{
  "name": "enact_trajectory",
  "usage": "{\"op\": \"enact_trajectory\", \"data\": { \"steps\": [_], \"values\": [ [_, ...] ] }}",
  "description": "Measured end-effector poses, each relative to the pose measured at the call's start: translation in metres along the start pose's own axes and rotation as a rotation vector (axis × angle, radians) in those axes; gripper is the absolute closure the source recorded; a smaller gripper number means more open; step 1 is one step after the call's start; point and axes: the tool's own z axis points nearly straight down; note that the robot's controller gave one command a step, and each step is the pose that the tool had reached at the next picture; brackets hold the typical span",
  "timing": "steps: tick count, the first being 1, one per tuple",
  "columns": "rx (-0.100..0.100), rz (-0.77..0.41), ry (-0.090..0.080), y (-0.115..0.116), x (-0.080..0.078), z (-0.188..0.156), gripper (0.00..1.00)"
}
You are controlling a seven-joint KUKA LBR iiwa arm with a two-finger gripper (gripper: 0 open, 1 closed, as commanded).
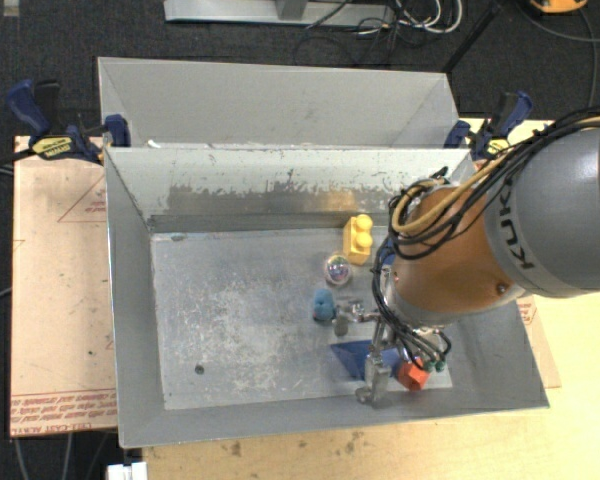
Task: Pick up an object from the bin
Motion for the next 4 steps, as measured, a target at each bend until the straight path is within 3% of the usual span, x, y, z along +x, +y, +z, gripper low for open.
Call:
{"op": "enact_trajectory", "data": {
  "steps": [1, 2, 3, 4],
  "values": [
    [0.003, 0.009, 0.001, -0.029, -0.004, -0.006, 0.00],
    [0.003, 0.031, -0.011, -0.021, 0.002, 0.031, 0.00],
    [0.003, 0.030, -0.019, -0.020, 0.000, 0.030, 0.00],
    [0.003, 0.030, -0.014, -0.020, 0.001, 0.030, 1.00]
  ]
}}
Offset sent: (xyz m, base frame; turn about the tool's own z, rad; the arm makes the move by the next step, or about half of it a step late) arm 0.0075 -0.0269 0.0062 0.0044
